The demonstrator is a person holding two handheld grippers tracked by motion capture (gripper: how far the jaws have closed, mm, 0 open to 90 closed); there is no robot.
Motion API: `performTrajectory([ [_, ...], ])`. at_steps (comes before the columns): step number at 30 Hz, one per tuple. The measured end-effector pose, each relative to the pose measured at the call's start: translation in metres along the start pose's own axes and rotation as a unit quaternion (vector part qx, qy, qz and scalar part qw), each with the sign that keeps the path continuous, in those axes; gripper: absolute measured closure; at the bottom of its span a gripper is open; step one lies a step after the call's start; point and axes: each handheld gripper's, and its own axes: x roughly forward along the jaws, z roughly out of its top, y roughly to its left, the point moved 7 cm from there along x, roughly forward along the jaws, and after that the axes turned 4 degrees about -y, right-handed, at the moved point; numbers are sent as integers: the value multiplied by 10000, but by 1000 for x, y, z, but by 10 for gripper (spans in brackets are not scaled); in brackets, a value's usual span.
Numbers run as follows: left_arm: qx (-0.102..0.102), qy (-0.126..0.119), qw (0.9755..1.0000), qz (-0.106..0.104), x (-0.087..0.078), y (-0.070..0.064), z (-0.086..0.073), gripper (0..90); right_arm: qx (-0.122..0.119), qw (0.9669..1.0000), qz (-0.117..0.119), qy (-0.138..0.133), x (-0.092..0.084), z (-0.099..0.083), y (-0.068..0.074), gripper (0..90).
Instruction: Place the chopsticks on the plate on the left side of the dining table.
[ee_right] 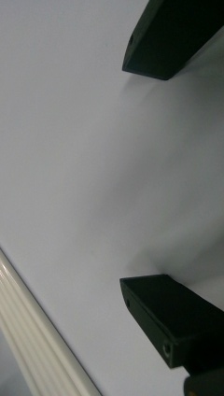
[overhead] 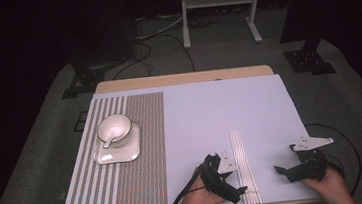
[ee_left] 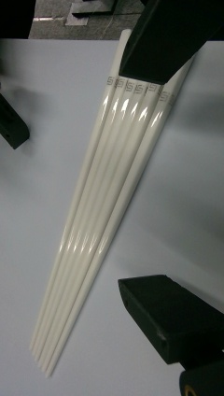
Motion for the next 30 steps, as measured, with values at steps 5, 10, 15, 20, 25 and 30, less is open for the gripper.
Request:
performTrajectory([
  [5, 24, 67, 10000, 24, 5, -2, -1, 1, 1, 10000, 0, 1, 0, 0, 0, 0],
  [10, 67, 121, 9999, 28, 9, -4, -2, 1, 0, 10000, 1, 0, 0, 0, 0, 0],
  [15, 90, 173, 9998, 67, 11, -5, -4, 1, -1, 10000, 0, 1, 0, 0, 0, 0],
  [20, 118, 218, 9997, 91, 12, -5, -5, 1, -2, 10000, 0, 1, 0, 0, 0, 0],
  [25, 113, 218, 9996, 136, 13, -6, -5, 1, -1, 10000, 1, 1, 0, 0, 0, 0],
  [30, 104, 263, 9995, 157, 14, -5, -5, 1, -1, 10000, 0, 1, 0, 0, 0, 0],
])
